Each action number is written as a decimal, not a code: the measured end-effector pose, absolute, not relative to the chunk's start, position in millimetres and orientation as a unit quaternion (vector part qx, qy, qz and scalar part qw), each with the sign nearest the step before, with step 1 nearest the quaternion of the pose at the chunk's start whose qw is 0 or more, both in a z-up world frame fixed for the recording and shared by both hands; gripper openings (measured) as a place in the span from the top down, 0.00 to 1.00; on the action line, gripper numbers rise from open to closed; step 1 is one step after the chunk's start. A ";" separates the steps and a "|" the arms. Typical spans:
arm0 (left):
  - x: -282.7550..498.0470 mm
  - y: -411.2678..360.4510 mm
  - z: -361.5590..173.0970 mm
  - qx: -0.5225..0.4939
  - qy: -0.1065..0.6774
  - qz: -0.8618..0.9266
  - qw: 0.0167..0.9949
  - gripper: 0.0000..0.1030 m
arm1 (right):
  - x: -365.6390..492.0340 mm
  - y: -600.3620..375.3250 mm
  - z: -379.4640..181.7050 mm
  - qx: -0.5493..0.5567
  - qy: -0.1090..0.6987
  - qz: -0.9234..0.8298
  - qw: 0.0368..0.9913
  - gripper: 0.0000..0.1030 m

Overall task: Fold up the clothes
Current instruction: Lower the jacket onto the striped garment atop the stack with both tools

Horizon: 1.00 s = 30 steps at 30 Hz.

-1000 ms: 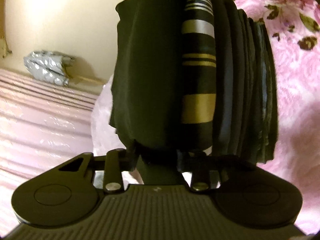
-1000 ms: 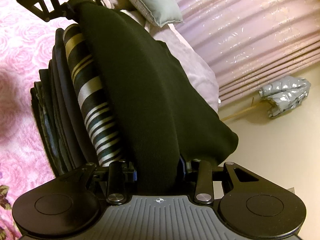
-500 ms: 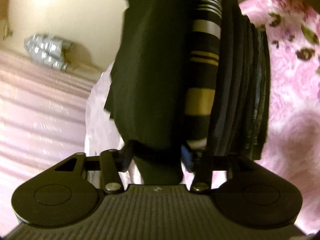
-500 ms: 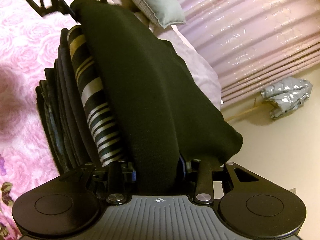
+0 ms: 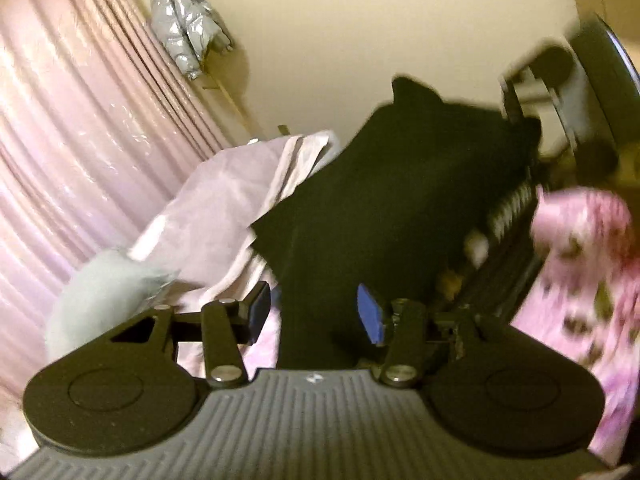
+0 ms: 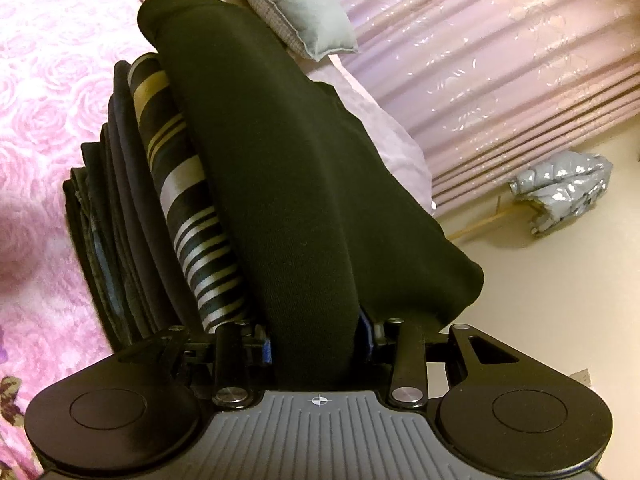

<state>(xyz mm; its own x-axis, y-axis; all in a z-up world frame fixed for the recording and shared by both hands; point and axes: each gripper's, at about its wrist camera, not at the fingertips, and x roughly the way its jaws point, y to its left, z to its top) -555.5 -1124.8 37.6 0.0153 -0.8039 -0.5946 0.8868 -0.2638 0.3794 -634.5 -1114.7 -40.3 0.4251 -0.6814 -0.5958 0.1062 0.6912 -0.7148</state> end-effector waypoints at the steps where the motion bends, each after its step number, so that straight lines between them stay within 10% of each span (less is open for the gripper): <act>1: -556.2 -1138.4 37.2 0.374 0.074 -0.705 0.598 0.57 | -634.2 -1116.5 -40.1 -0.306 0.475 -0.250 0.786 0.63; 5: -556.2 -1176.5 16.0 0.382 0.131 -0.706 0.582 0.60 | -636.0 -1111.9 -41.2 -0.324 0.482 -0.255 0.773 0.57; 9: -557.0 -1177.4 10.1 0.378 0.124 -0.710 0.581 0.64 | -652.7 -1098.3 -33.9 -0.322 0.499 -0.280 0.754 0.28; 15: -547.8 -1175.6 8.6 0.364 0.134 -0.724 0.571 0.65 | -692.6 -1098.1 31.8 -0.117 0.455 -0.337 0.816 0.28; 18: -545.4 -1174.7 6.2 0.359 0.138 -0.728 0.568 0.65 | -700.8 -1122.4 72.6 0.020 0.383 -0.362 0.850 0.29; 22: -543.7 -1173.6 6.0 0.353 0.151 -0.726 0.570 0.65 | -699.9 -1188.8 85.6 0.187 0.319 -0.354 0.859 0.65; 30: -550.2 -1169.1 1.7 0.353 0.156 -0.714 0.584 0.65 | -659.3 -1262.5 26.6 0.211 0.374 -0.285 0.857 0.65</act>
<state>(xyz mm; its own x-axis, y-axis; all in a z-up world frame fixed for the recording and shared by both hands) -550.2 -1169.1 1.7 -0.0675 -0.7239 -0.6866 0.9445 -0.2682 0.1899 -659.3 -1262.5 26.6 0.5582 -0.3313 -0.7606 0.6464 0.7484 0.1484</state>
